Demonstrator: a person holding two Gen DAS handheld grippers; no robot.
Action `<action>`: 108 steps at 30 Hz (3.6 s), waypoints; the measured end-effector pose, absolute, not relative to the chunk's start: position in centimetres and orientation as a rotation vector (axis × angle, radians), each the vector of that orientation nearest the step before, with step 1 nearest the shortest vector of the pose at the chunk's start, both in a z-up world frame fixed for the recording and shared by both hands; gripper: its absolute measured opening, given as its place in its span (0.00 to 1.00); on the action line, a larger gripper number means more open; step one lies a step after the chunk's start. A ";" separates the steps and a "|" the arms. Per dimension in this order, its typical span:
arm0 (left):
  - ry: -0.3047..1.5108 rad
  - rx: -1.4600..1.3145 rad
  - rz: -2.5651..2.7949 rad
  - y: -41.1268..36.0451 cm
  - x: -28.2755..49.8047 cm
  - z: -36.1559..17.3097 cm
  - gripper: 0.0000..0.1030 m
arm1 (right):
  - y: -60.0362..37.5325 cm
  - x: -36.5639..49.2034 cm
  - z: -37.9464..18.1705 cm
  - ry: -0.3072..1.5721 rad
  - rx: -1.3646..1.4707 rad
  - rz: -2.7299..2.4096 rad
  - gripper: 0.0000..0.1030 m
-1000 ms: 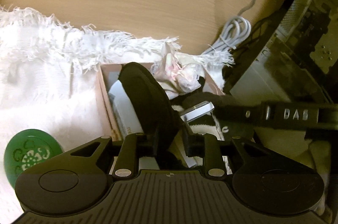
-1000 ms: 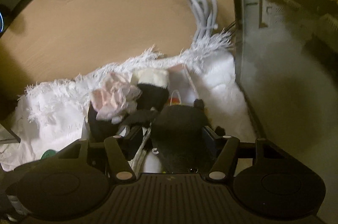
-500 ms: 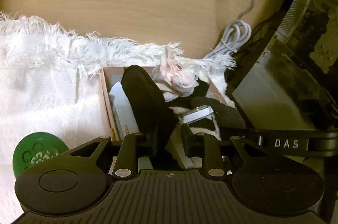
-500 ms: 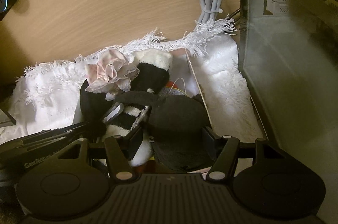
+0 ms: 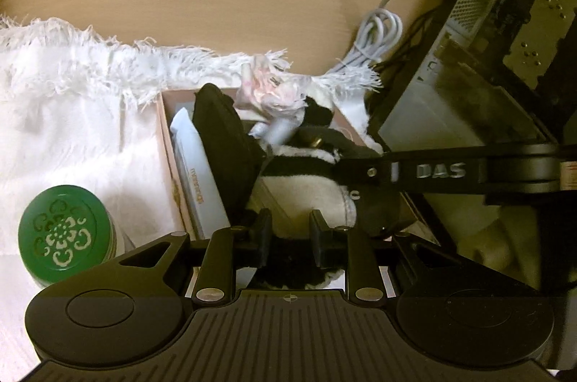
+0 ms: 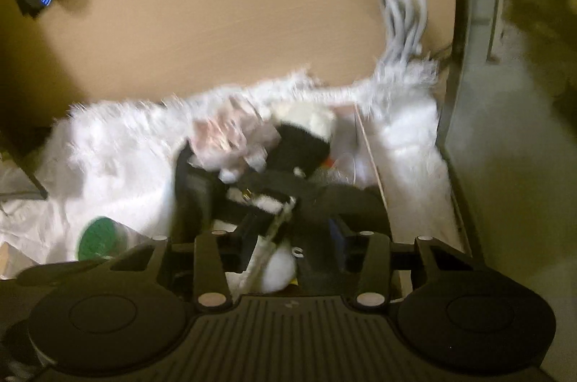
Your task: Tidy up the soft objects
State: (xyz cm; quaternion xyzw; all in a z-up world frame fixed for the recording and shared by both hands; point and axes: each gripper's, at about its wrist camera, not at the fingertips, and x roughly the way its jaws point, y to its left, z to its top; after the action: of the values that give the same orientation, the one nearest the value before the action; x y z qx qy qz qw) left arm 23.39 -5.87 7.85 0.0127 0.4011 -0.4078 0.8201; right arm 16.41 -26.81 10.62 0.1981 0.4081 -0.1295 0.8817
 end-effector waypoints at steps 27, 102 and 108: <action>0.600 0.006 -0.809 -0.8 16.9 10.5 0.24 | -21.4 7.6 14.5 0.718 0.225 -0.344 0.75; 0.627 0.068 -0.192 -3.4 -0.9 -0.3 0.25 | -22.0 -2.8 0.0 0.710 0.044 0.025 1.00; 0.628 0.068 -0.192 -3.4 -0.9 -0.3 0.25 | -22.0 -2.8 0.0 0.710 0.044 0.025 1.00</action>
State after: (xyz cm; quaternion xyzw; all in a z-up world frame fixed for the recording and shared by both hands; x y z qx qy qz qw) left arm -0.92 -3.38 -0.29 0.0332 0.3084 -0.0941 0.9460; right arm -2.79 -22.00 -0.04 0.0215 0.3477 0.0123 0.9373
